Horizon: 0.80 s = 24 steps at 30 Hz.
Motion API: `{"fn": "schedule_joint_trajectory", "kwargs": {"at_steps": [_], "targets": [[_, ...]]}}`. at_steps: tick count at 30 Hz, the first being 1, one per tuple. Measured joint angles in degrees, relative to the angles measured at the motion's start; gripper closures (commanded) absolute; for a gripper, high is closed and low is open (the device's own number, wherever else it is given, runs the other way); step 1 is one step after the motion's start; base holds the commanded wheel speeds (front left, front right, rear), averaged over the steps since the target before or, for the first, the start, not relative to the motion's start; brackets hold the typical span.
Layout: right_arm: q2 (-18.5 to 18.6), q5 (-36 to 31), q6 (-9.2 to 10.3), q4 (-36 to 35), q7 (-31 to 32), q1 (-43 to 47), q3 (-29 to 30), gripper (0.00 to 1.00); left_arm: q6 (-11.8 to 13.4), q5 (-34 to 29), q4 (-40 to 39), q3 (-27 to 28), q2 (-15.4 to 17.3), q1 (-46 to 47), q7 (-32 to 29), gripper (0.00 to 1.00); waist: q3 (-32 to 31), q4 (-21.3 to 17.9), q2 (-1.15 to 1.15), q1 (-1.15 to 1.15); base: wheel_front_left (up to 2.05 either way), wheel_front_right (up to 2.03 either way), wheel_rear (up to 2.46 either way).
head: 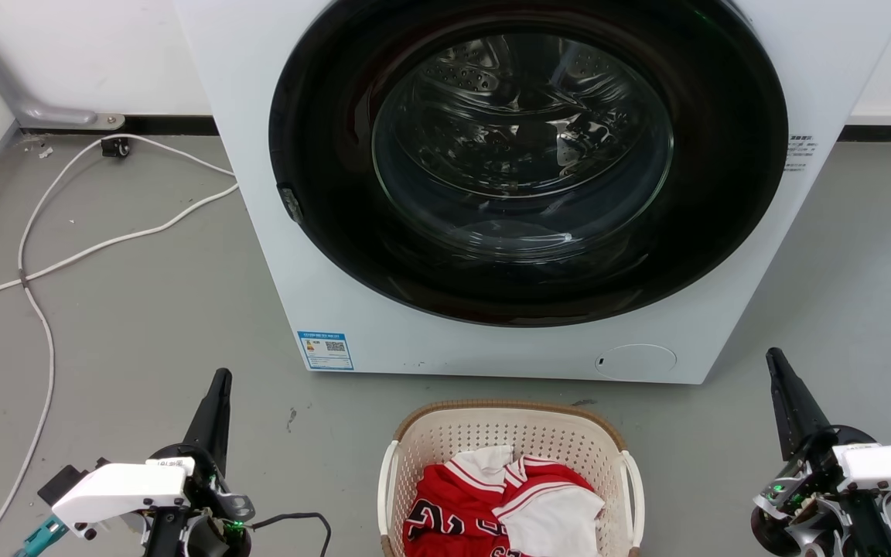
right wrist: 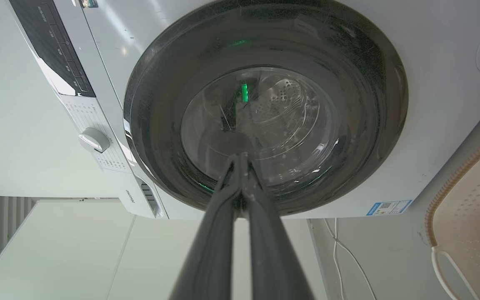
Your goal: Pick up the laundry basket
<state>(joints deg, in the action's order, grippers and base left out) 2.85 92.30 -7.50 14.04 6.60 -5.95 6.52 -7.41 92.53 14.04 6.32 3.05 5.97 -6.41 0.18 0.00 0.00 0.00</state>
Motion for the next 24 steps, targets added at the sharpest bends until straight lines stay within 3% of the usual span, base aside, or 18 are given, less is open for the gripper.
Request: {"fn": "schedule_joint_trajectory", "kwargs": {"at_steps": [24], "targets": [[0.0,0.0,0.00,0.0,0.0,0.0,0.0,1.00,0.0,0.0,0.0,0.1,0.0,0.0,-0.1,1.00,0.0,0.0,0.00,0.00,0.00,0.00,0.00]]}}
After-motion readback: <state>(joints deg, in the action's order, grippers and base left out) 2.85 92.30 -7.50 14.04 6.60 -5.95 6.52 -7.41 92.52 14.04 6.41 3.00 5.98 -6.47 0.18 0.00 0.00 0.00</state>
